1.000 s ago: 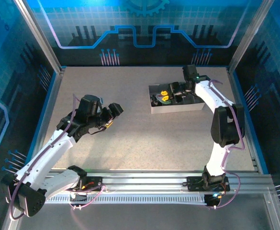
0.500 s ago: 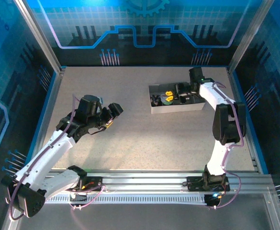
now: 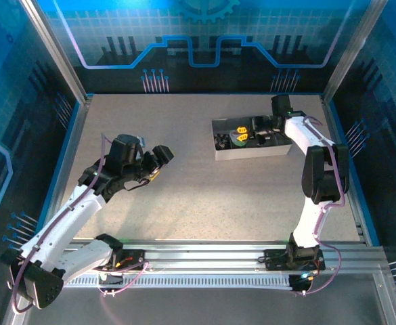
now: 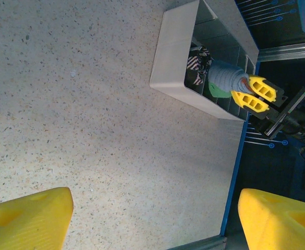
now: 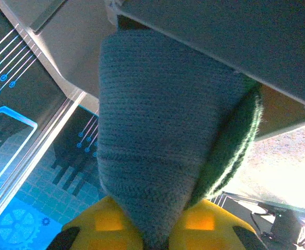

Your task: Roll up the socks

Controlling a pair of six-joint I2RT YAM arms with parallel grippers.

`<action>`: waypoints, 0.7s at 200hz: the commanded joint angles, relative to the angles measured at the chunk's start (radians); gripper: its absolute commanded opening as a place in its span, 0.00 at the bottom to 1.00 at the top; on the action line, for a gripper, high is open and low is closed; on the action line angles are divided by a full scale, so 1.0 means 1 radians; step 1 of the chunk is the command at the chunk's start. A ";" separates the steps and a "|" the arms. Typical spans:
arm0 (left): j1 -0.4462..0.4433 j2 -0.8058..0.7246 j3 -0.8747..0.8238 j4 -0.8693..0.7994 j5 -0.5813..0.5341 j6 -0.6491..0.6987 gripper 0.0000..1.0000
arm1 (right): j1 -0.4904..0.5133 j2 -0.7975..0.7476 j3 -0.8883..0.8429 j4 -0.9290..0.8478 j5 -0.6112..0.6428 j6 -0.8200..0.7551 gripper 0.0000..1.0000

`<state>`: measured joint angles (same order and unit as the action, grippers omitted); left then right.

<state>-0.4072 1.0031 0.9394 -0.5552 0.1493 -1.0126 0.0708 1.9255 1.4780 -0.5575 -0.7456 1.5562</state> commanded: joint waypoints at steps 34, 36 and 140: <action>-0.007 -0.022 -0.001 0.017 -0.008 0.017 0.83 | -0.006 0.038 -0.050 0.008 -0.007 -0.018 0.00; -0.007 -0.023 -0.001 0.019 -0.008 0.017 0.83 | -0.006 0.038 -0.051 0.008 -0.005 -0.019 0.00; -0.008 -0.041 -0.002 0.022 -0.010 0.013 0.83 | -0.007 0.083 0.021 -0.131 0.090 -0.104 0.13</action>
<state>-0.4091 0.9791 0.9394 -0.5400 0.1493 -1.0134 0.0719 1.9625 1.4731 -0.5777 -0.7399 1.4769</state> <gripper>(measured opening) 0.831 0.105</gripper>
